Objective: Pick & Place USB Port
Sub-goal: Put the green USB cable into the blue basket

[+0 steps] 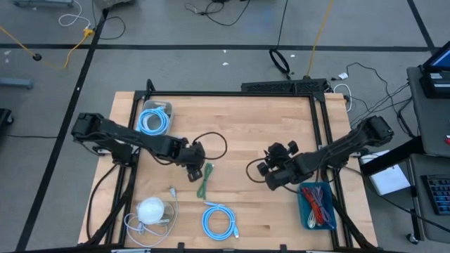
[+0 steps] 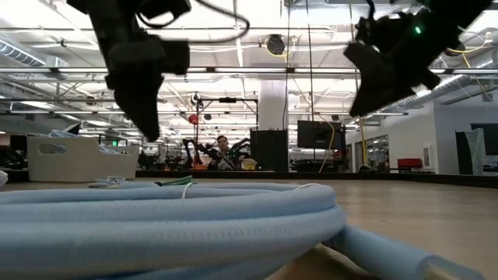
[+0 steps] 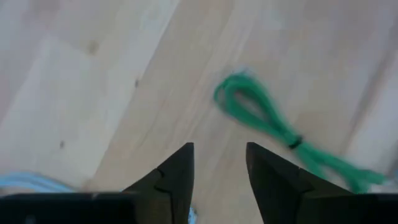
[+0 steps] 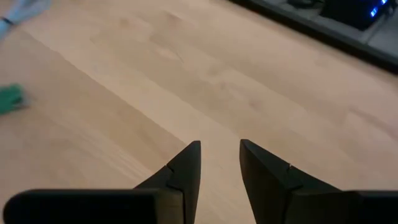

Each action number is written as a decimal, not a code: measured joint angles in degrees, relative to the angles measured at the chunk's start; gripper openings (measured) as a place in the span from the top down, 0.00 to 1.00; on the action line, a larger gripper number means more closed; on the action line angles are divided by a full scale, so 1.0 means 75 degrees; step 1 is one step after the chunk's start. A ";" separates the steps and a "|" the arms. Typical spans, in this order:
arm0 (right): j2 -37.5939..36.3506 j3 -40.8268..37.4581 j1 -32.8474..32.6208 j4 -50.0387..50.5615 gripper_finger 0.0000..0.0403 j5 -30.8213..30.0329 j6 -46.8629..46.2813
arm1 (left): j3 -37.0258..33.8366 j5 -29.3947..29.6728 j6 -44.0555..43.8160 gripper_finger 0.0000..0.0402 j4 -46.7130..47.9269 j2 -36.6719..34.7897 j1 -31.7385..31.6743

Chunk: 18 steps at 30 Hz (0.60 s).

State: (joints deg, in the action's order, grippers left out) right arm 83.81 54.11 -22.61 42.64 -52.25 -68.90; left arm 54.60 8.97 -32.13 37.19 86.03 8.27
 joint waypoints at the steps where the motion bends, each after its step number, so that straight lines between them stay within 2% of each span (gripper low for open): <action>1: 0.0000 -0.0183 -0.0035 -0.0075 0.75 0.0006 -0.0159 | -0.0001 -0.0015 -0.0095 0.62 0.0054 0.0135 0.0000; 4: 0.0003 -0.0563 -0.0050 -0.0279 0.75 0.0070 -0.0388 | -0.0001 -0.0278 -0.0364 0.60 0.0073 0.0510 0.0000; 10: -0.0003 -0.0607 -0.0044 -0.0358 0.75 0.0190 -0.0374 | -0.0004 -0.0976 -0.0643 0.56 0.0047 0.1183 -0.0099; 18: -0.0006 -0.0557 -0.0041 -0.0735 0.75 0.0172 -0.0037 | -0.0004 -0.1353 -0.0686 0.55 -0.0527 0.1363 -0.0091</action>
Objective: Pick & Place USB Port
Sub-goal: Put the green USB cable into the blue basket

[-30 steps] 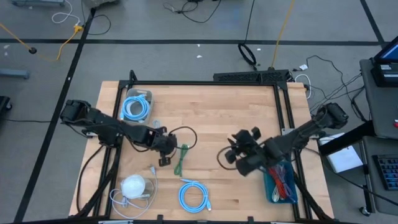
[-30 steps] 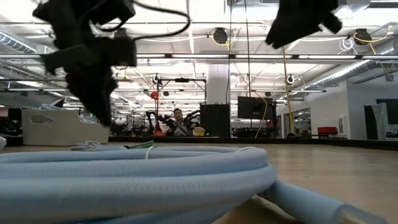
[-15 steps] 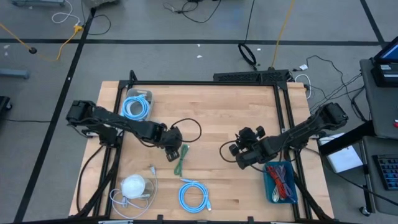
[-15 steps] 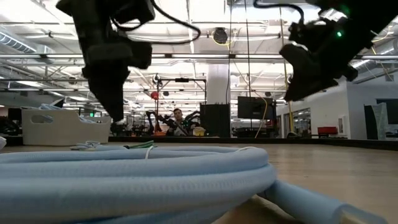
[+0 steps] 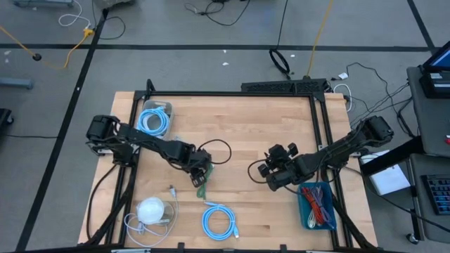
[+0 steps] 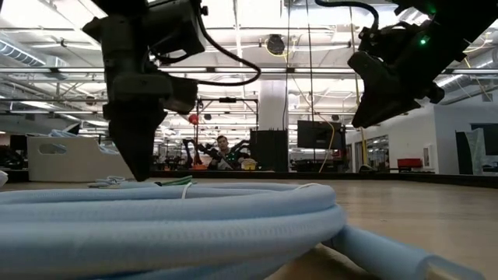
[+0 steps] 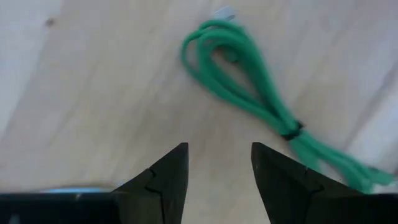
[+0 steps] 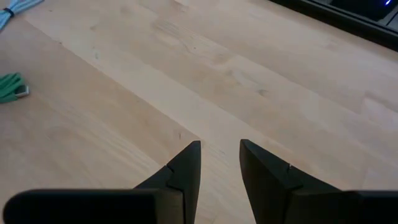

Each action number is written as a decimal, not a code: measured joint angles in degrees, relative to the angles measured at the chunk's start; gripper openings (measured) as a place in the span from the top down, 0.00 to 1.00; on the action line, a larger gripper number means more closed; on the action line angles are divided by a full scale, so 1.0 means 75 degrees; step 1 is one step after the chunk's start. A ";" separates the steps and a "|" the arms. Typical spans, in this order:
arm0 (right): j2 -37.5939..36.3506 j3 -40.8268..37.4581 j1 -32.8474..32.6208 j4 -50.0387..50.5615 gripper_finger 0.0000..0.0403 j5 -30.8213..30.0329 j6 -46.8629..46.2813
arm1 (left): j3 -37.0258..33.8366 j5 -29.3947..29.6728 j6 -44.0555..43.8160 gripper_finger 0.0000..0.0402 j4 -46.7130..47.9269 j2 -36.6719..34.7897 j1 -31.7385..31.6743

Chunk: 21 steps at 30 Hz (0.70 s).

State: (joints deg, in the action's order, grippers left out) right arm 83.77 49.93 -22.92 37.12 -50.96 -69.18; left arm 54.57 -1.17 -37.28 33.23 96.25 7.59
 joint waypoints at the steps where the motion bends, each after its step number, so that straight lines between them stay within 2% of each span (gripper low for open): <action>1: 0.0000 0.0000 0.0000 0.0004 0.75 0.0003 0.0002 | 0.0000 -0.0101 0.0001 0.55 -0.0103 0.0000 0.0014; 10: 0.0000 0.0000 0.0000 0.0018 0.75 0.0006 0.0102 | 0.0000 -0.1139 -0.0151 0.55 -0.1075 0.0000 0.0184; 21: 0.0000 0.0003 -0.0003 0.0017 0.75 0.0013 0.0175 | 0.0000 -0.0836 -0.0596 0.55 -0.1223 0.0450 0.0175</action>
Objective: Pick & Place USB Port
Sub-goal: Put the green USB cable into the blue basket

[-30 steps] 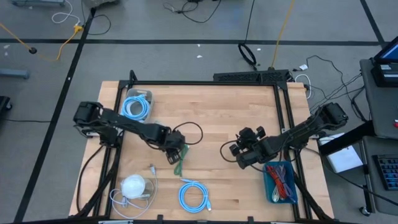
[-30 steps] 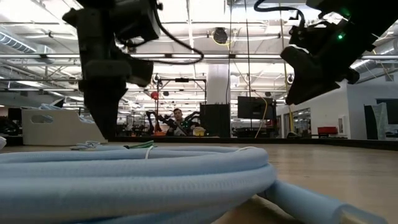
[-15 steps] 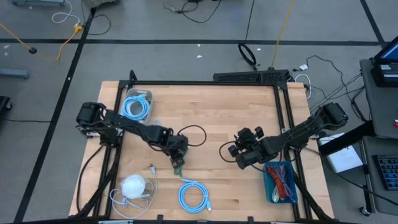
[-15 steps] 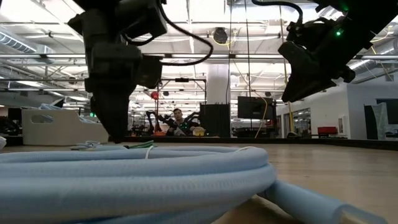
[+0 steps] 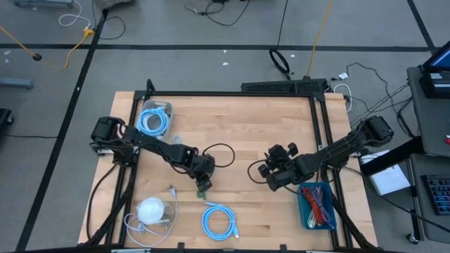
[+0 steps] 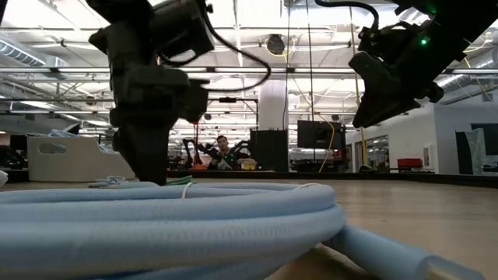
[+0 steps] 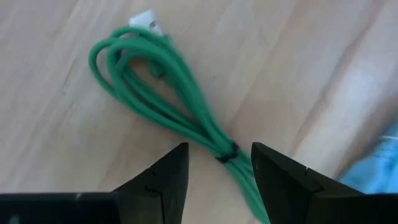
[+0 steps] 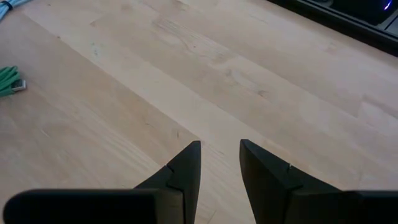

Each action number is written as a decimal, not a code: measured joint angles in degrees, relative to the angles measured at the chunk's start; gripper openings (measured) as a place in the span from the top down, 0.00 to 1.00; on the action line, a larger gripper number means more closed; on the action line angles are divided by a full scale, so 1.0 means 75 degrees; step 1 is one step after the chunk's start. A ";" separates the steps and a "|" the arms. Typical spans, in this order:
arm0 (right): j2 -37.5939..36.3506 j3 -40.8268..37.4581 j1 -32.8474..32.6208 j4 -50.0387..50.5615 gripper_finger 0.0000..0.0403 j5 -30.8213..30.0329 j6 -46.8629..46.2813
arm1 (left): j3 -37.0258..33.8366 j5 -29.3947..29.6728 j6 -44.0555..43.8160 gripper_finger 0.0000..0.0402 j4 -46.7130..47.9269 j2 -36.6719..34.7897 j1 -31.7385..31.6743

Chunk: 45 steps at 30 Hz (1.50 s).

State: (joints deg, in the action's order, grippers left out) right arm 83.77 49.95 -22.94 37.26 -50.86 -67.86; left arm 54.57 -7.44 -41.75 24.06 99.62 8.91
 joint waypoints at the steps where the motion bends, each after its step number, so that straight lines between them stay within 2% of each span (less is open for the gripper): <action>1: 0.0000 0.0000 0.0000 -0.0007 0.75 0.0001 0.0001 | 0.0006 -0.0008 0.0000 0.55 -0.0066 0.0104 0.0000; 8: 0.0000 0.0003 -0.0002 -0.0055 0.75 -0.0001 0.0035 | 0.0156 0.0224 -0.0009 0.57 -0.0029 0.0513 0.0008; 10: 0.0000 0.0003 -0.0003 -0.0121 0.75 -0.0004 0.0126 | 0.0233 0.0528 0.0055 0.66 0.0103 0.0499 0.0040; 13: 0.0000 0.0003 -0.0003 -0.0349 0.75 -0.0023 0.0262 | 0.0305 0.0798 0.0486 0.91 -0.0057 0.0365 0.0069; 17: 0.0000 -0.0034 -0.0052 -0.1078 0.75 -0.0290 0.0477 | 0.0367 0.1372 0.1023 0.97 -0.0521 0.0202 0.0042; 20: 0.0000 -0.0318 -0.0221 -0.2543 0.75 -0.0839 0.1279 | 0.0368 0.2146 0.1579 0.98 -0.1010 -0.0159 0.0234; 23: 0.0003 -0.0756 -0.0438 -0.4615 0.75 -0.1572 0.2438 | 0.0383 0.3304 0.2059 0.99 -0.1574 -0.0611 0.0560; 27: 0.0006 -0.1488 -0.0613 -0.7901 0.75 -0.2246 0.4365 | 0.0391 0.5058 0.2727 0.99 -0.2360 -0.1269 0.1056; 29: 0.0006 -0.1925 -0.0624 -0.9794 0.75 -0.2203 0.5410 | 0.0382 0.5618 0.3121 0.99 -0.2964 -0.1453 0.1289; 32: 0.0021 -0.2594 -0.0624 -1.2222 0.75 -0.1766 0.6652 | 0.0257 0.5819 0.3855 0.99 -0.3964 -0.1646 0.1584; 35: 0.0173 -0.3075 -0.0566 -1.4243 0.75 -0.1185 0.7677 | 0.0031 0.5477 0.4405 0.99 -0.5676 -0.1659 0.1706; 39: 0.0656 -0.3233 -0.0402 -1.6354 0.75 0.0551 0.9031 | -0.0450 0.5001 0.4751 0.99 -0.7158 -0.1583 0.1718; 41: 0.0945 -0.3110 -0.0331 -1.6883 0.75 0.1798 0.9532 | -0.0662 0.4647 0.4970 0.99 -0.7699 -0.1575 0.1647; 42: 0.1069 -0.3037 -0.0304 -1.6929 0.75 0.2173 0.9676 | -0.0737 0.4341 0.5052 0.99 -0.7978 -0.1578 0.1592; 45: 0.1360 -0.2646 -0.0235 -1.6810 0.75 0.2736 0.9772 | -0.0868 0.3938 0.5139 0.99 -0.8307 -0.1581 0.1495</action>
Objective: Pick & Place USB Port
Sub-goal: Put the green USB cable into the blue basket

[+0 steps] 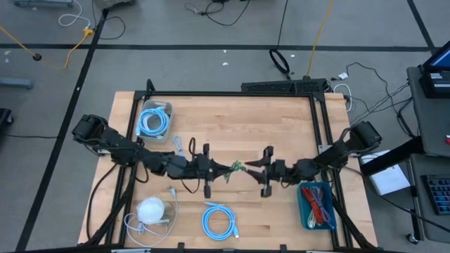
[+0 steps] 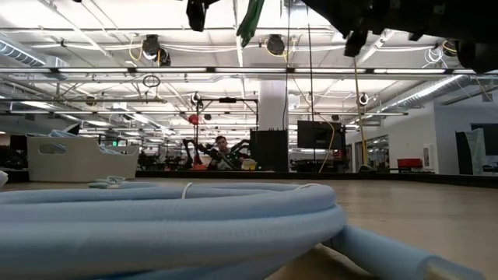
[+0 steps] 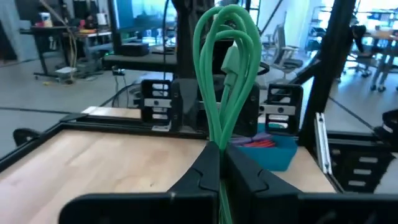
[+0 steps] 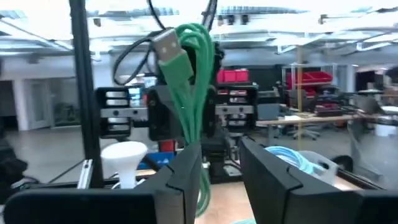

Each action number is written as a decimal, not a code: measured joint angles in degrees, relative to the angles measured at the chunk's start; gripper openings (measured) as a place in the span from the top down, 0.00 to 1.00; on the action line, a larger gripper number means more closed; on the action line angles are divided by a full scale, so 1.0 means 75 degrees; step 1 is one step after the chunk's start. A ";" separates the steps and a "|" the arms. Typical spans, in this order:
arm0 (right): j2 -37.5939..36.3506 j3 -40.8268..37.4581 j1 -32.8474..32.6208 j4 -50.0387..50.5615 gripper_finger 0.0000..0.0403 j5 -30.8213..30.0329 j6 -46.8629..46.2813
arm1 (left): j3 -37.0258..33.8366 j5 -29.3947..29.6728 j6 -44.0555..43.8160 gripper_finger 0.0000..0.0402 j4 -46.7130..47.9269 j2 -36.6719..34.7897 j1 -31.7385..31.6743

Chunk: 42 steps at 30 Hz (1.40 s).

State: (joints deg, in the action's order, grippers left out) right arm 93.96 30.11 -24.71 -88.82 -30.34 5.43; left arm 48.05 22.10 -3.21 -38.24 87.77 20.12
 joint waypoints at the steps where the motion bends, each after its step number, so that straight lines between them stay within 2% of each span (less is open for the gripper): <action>1: 0.0089 0.0076 0.0014 0.0012 0.75 0.0160 0.0001 | -0.0012 -0.0038 0.0057 0.99 0.0006 0.0000 -0.0037; 4: 0.0335 0.0372 0.0016 0.0100 0.75 0.0784 -0.0006 | -0.0017 -0.0646 0.0326 0.99 0.0037 0.0000 -0.0157; 7: 0.0325 0.0618 0.0030 0.0278 0.75 0.1069 -0.0339 | -0.0018 -0.1197 0.0576 0.99 0.0074 0.0000 -0.0195; 25: 0.0322 0.0845 0.0096 0.0621 0.75 0.1069 -0.0495 | -0.0015 -0.1406 0.0501 0.99 0.0099 0.0015 -0.0306; 36: 0.0319 0.1408 0.0220 0.1649 0.75 0.1070 -0.0616 | -0.0015 -0.1923 0.0359 0.99 0.0112 0.0015 -0.0446; 39: 0.0319 0.1422 0.0250 0.1691 0.77 0.1074 -0.0683 | -0.0015 -0.2007 0.0319 0.99 0.0129 0.0015 -0.0446; 42: 0.0319 0.1422 0.0247 0.1717 0.85 0.1060 -0.0631 | -0.0015 -0.2017 0.0138 0.96 0.0197 0.0015 -0.0441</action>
State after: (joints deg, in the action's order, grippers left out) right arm 96.36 40.77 -22.85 -75.94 -22.39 0.70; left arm 47.94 6.97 -2.17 -36.76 87.88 16.81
